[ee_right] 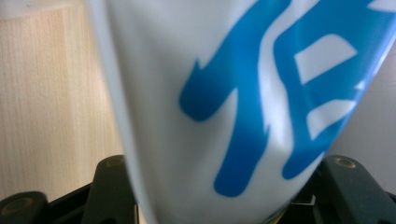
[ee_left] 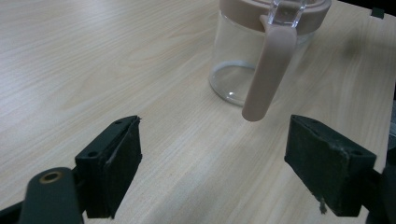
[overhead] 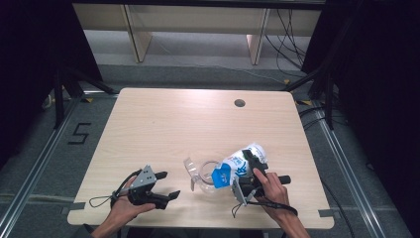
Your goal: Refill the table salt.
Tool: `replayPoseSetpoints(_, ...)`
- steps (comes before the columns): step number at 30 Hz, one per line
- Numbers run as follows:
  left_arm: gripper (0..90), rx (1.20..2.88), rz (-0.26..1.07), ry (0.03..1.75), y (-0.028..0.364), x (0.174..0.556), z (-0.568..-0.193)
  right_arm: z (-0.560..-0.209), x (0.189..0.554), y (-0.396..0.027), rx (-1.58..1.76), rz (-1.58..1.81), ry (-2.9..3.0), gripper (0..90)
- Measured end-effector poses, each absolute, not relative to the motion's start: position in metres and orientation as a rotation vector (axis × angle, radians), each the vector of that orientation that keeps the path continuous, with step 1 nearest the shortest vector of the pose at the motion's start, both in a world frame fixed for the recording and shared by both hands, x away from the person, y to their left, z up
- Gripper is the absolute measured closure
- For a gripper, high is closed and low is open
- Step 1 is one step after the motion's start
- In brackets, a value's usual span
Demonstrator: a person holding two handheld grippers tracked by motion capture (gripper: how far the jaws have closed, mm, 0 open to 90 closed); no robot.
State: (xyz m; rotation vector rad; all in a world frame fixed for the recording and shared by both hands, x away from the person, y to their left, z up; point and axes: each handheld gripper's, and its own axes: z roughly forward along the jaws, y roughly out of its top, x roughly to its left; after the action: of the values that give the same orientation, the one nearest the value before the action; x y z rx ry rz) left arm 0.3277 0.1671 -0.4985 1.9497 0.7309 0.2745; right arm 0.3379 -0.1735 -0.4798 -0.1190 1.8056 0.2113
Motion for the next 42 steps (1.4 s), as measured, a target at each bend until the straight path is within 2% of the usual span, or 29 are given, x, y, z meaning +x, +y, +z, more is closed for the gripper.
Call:
replayPoseSetpoints(19,17.9,1.965,0.293,0.7,0.1674,0.3285,-0.4982,-0.4809,0.338,-0.1735,-0.122,0.184,1.786,45.2)
replayPoseSetpoints(22,17.9,1.965,0.293,0.699,0.1673,0.3286,-0.4982,-0.4749,0.3381,-0.1725,-0.211,0.118,1.754,45.3)
replayPoseSetpoints(25,17.9,1.966,0.293,0.698,0.1674,0.3286,-0.4982,-0.4817,0.3363,-0.1736,-0.113,0.164,1.79,45.4)
replayPoseSetpoints(35,17.9,1.966,0.292,0.697,0.1671,0.3283,-0.4983,-0.4833,0.3355,-0.1741,-0.109,0.141,1.774,45.8)
replayPoseSetpoints(37,17.9,1.966,0.292,0.698,0.1671,0.3283,-0.4983,-0.4756,0.3398,-0.1736,-0.254,0.091,1.736,45.8)
replayPoseSetpoints(42,17.9,1.966,0.293,0.699,0.1673,0.3284,-0.4982,-0.4766,0.34,-0.1743,-0.237,0.106,1.736,45.8)
